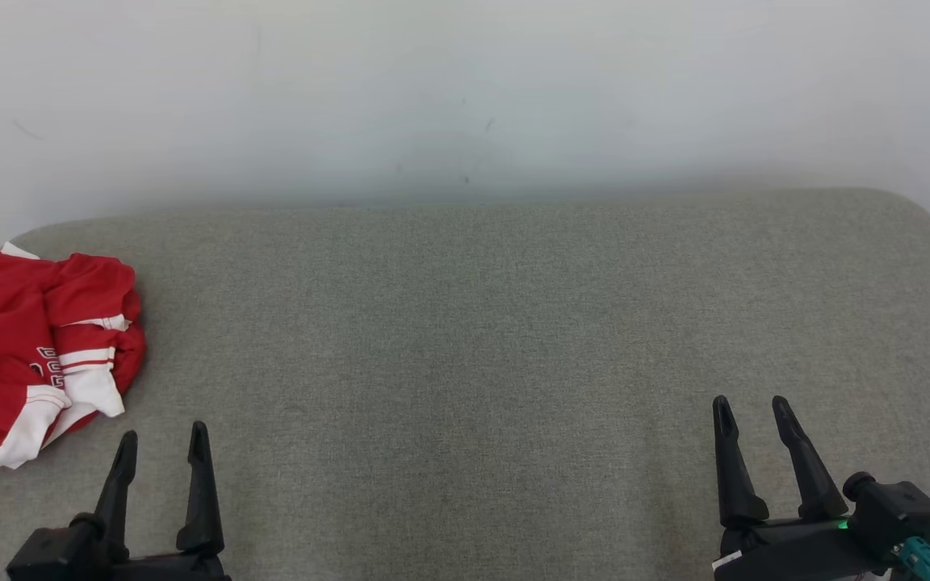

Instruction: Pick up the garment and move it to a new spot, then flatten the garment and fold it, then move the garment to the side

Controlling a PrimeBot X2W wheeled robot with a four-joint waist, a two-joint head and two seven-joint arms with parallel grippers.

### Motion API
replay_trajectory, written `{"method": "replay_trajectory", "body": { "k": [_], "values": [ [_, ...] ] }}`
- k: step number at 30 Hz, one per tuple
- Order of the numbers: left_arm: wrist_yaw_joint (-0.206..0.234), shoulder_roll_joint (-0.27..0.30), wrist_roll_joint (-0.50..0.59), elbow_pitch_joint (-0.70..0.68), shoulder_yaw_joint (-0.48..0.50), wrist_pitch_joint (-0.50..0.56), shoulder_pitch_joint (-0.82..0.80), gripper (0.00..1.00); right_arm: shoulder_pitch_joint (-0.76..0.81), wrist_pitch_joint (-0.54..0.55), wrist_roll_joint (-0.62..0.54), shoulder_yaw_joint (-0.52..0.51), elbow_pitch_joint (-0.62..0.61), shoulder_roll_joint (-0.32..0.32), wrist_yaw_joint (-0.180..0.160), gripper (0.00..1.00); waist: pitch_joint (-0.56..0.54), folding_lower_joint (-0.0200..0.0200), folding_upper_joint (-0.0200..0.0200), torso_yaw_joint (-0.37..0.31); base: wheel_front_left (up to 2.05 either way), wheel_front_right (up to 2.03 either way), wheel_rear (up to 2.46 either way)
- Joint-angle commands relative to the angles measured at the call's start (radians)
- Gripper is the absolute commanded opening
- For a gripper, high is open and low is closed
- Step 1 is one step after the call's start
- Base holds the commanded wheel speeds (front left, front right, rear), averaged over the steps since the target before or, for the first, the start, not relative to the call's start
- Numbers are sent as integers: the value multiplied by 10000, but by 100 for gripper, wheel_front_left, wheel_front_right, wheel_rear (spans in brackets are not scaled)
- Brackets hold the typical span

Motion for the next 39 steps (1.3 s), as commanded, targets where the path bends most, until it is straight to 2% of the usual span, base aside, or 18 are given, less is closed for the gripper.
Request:
{"method": "replay_trajectory", "body": {
  "k": [1,22,26,32,39],
  "values": [
    [72,89,269,-134,8,-98,95,100,10,-111,-245,31,-108,-40,-15,100,-7,0,-1,8,0,0,0],
    [241,161,1773,-370,34,-501,278,100,126,-512,-1746,245,-207,-41,-19,100,-20,0,-1,89,0,0,0],
    [161,112,1930,-364,92,-570,333,100,162,-582,-1839,239,-205,-40,-19,100,-35,0,-1,83,0,0,0],
    [-23,-11,2056,-399,215,-673,412,100,201,-689,-1804,292,-157,-40,-20,100,-48,0,-1,95,0,0,0],
    [-228,-181,1850,-339,368,-678,481,100,167,-689,-729,308,2,-39,-21,100,-32,0,-1,107,0,0,0]
  ]
}}
